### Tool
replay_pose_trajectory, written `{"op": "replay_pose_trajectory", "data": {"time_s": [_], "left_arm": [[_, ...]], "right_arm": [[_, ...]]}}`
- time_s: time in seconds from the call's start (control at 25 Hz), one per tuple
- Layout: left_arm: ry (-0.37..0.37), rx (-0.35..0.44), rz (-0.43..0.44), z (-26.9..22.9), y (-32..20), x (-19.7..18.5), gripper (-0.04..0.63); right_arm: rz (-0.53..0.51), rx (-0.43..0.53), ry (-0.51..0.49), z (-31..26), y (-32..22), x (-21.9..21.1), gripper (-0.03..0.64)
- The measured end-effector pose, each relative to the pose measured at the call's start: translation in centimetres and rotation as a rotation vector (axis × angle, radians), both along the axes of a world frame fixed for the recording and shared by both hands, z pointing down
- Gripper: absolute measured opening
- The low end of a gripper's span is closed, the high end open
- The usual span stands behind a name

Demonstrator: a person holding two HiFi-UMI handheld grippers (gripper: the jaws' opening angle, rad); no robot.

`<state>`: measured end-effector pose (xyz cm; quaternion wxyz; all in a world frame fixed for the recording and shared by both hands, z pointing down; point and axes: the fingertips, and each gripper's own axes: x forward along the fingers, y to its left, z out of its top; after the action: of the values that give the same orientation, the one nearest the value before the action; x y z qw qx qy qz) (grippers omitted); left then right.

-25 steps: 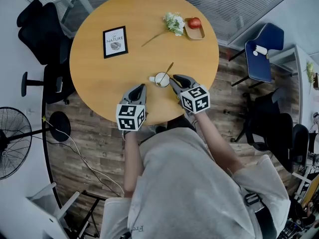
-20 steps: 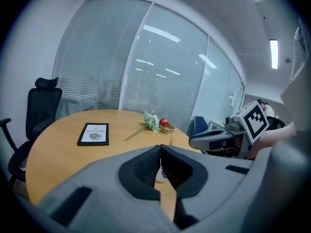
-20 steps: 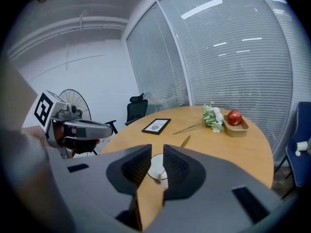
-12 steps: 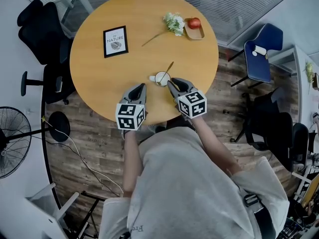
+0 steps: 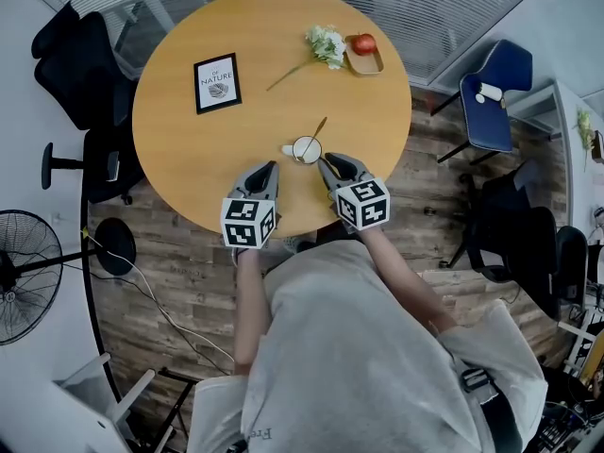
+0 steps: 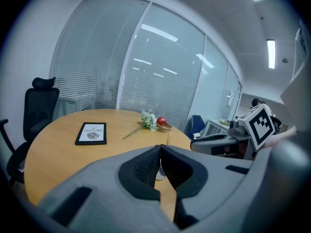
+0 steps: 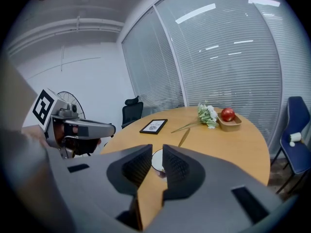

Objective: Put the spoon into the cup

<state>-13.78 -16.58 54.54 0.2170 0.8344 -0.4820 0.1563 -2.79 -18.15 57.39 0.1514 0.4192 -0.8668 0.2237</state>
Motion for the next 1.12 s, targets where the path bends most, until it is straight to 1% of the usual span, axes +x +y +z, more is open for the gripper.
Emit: {"op": "replay_pose_trajectory", "data": {"time_s": [0.12,0.44,0.88,1.12], "left_arm": [[0.005,-0.002,0.002,0.1,0.2,0.1,0.009],[0.005,-0.003,0.021,0.3,0.6,0.9,0.009],[-0.002,-0.013,0.019,0.6,0.9,0.5,0.009],[0.001,-0.016,0.008,0.8,0.9,-0.2,0.009]], "right_arm": [[0.014,-0.017,-0.018,0.3,0.4,0.1,0.06],[0.032,-0.001,-0.008,0.1,0.9,0.7,0.054],[0.012,0.007,-0.024,0.0,1.2,-0.1,-0.002],[-0.022,0.006,-0.028,0.0,1.3,-1.3,-0.002]]}}
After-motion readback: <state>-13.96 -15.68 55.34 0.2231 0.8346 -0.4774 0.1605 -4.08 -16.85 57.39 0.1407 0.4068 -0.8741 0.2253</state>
